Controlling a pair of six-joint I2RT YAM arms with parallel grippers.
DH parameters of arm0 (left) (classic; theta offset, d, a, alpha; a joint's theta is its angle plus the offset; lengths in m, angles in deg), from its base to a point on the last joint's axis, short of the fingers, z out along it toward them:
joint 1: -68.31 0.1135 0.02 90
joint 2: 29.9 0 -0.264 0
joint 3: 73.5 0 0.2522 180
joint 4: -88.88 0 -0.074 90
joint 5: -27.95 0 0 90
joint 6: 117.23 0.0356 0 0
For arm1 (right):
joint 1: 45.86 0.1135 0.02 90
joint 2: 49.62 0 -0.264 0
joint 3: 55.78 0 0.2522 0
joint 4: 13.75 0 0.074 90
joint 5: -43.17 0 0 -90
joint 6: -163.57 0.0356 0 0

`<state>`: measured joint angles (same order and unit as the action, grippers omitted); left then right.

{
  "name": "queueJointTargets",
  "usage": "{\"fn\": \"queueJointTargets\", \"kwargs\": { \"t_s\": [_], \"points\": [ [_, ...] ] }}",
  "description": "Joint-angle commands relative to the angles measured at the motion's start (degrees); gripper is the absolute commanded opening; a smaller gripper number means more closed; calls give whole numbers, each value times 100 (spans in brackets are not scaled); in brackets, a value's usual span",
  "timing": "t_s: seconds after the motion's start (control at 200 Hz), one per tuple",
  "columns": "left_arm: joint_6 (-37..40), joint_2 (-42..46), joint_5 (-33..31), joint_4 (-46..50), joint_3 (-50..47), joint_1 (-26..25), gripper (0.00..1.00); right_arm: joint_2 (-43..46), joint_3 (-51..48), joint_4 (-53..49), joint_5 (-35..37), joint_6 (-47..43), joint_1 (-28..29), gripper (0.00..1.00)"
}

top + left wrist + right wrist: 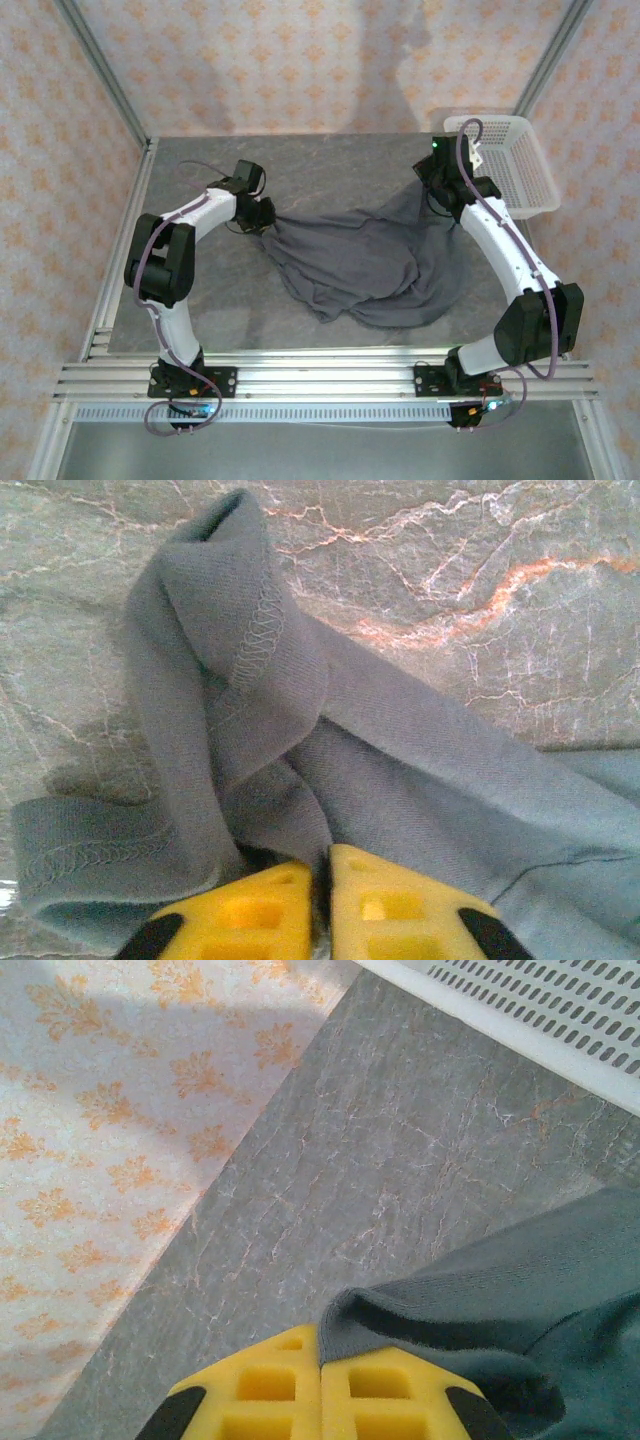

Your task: Fold the inside-out t-shirt

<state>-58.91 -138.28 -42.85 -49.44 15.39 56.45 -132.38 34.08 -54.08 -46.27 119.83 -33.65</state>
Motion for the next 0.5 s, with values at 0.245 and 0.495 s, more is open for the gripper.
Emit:
{"fn": "queueJointTargets", "kwargs": {
  "t_s": [0.245, 0.495],
  "points": [
    [255, 541, -72, 196, 288, 80, 0, 244, 283, -204, 75, -83, 1, 0],
    [434, 2438, -226, 1646, 2207, 1110, 0, 601, 2485, -414, 946, -327, -65, 0]
  ]
}}
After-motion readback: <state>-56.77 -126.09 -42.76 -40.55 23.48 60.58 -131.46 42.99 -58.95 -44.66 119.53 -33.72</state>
